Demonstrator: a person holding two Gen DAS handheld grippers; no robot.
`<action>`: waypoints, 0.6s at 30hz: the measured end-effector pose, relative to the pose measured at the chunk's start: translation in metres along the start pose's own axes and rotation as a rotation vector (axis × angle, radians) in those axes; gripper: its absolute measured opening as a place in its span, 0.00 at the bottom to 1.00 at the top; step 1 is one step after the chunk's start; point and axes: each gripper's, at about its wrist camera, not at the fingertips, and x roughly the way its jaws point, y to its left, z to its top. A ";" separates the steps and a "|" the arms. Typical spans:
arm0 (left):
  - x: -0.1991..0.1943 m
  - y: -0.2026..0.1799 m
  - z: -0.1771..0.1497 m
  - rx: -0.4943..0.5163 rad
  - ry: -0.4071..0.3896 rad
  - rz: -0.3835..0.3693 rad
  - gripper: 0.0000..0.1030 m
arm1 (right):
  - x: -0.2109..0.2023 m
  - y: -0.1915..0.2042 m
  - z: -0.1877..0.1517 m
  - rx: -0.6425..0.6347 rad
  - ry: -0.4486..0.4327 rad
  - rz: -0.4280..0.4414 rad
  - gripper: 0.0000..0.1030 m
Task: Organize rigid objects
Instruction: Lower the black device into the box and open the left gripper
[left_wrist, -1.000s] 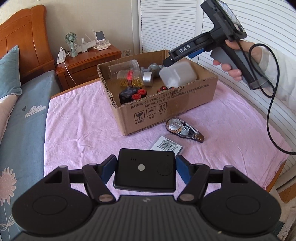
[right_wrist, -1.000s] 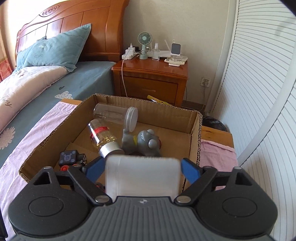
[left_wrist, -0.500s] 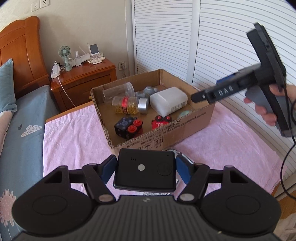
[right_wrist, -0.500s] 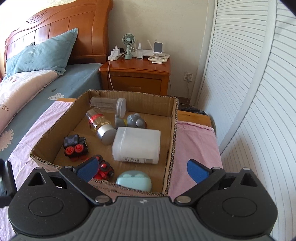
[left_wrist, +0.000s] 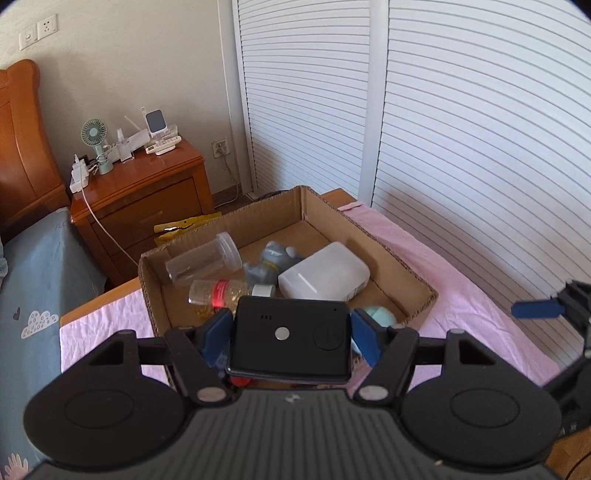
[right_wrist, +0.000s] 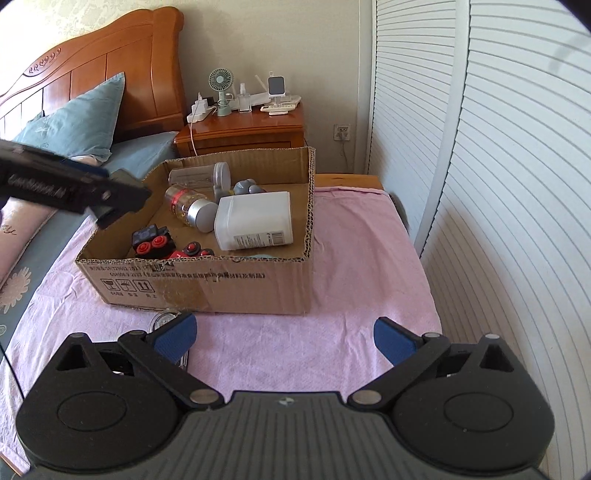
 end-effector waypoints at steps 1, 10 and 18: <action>0.007 -0.001 0.008 0.002 0.006 0.000 0.67 | -0.001 -0.001 -0.002 0.006 0.002 0.006 1.00; 0.086 -0.009 0.061 0.014 0.091 0.018 0.67 | -0.006 -0.011 -0.006 0.002 -0.016 -0.021 1.00; 0.139 -0.016 0.071 -0.003 0.156 0.035 0.67 | -0.006 -0.034 -0.007 0.060 -0.026 -0.025 1.00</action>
